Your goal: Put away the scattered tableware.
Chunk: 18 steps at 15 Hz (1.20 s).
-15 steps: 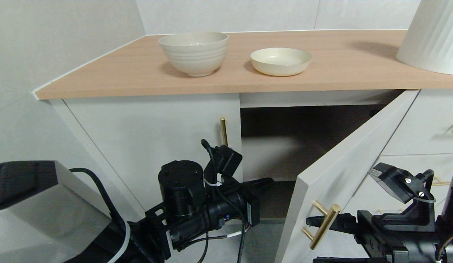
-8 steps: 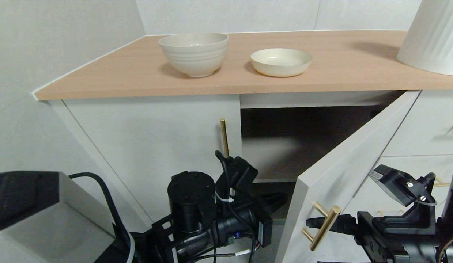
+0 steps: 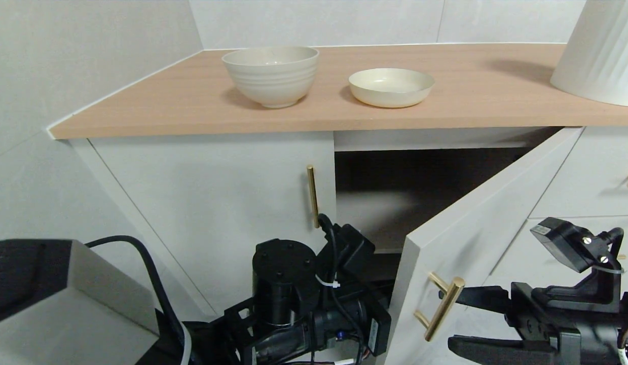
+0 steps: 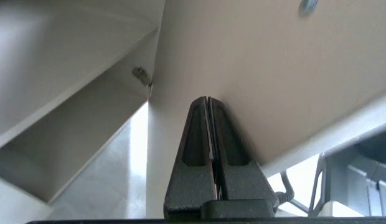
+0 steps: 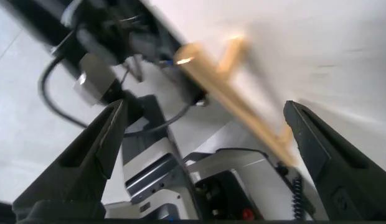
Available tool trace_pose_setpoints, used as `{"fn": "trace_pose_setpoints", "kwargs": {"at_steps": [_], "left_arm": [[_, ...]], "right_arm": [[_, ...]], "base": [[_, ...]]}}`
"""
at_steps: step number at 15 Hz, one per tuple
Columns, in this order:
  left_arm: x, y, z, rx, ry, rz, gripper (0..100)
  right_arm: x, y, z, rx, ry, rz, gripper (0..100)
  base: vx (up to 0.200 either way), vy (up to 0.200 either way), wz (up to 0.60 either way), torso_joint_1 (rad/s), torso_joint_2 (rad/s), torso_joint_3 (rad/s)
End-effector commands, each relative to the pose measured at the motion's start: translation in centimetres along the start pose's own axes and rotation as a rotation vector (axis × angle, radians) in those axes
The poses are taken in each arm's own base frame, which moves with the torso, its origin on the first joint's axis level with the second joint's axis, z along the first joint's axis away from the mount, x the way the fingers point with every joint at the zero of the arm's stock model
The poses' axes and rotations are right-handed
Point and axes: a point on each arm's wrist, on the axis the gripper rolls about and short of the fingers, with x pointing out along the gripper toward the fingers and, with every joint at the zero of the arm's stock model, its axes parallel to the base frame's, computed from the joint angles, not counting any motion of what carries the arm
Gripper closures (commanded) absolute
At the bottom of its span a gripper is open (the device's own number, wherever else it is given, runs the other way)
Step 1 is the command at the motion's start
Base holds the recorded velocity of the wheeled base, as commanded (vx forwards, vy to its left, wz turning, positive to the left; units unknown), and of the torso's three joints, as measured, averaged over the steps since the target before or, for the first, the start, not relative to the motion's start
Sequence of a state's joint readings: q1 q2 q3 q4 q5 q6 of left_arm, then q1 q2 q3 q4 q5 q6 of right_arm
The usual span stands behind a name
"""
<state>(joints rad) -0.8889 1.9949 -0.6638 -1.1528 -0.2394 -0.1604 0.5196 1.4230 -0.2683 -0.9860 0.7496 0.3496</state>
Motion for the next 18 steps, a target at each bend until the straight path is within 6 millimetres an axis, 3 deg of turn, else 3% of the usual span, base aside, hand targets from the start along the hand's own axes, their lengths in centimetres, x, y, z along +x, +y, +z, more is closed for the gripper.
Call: {"fn": "trace_pose_setpoints", "kwargs": {"at_steps": [1, 4, 9, 16, 18], "left_arm": [[0.1, -0.4, 0.3, 0.002, -0.001, -0.010, 100], [0.0, -0.6, 0.7, 0.002, 0.002, -0.011, 100], [0.2, -1.2, 0.9, -0.001, 0.029, -0.017, 100], [0.6, -1.3, 1.2, 0.001, 0.024, -0.021, 100], [2.1, -0.9, 1.3, -0.002, 0.036, -0.018, 100]], "right_arm": [[-0.8, 0.1, 0.4, -0.015, -0.033, -0.024, 0], [-1.7, 1.1, 0.5, -0.042, -0.062, -0.014, 0], [-3.5, 2.6, -1.0, -0.052, -0.070, -0.006, 0], [-4.3, 3.3, -1.2, -0.074, -0.093, 0.000, 0], [-4.3, 3.2, -1.2, -0.071, -0.094, -0.005, 0]], "base": [[0.000, 0.000, 0.00, 0.000, 0.00, 0.000], [0.000, 0.000, 0.00, 0.000, 0.00, 0.000], [0.000, 0.000, 0.00, 0.000, 0.00, 0.000], [-0.200, 0.000, 0.00, 0.005, 0.00, 0.002], [-0.100, 0.000, 0.00, -0.001, 0.00, 0.001]]}}
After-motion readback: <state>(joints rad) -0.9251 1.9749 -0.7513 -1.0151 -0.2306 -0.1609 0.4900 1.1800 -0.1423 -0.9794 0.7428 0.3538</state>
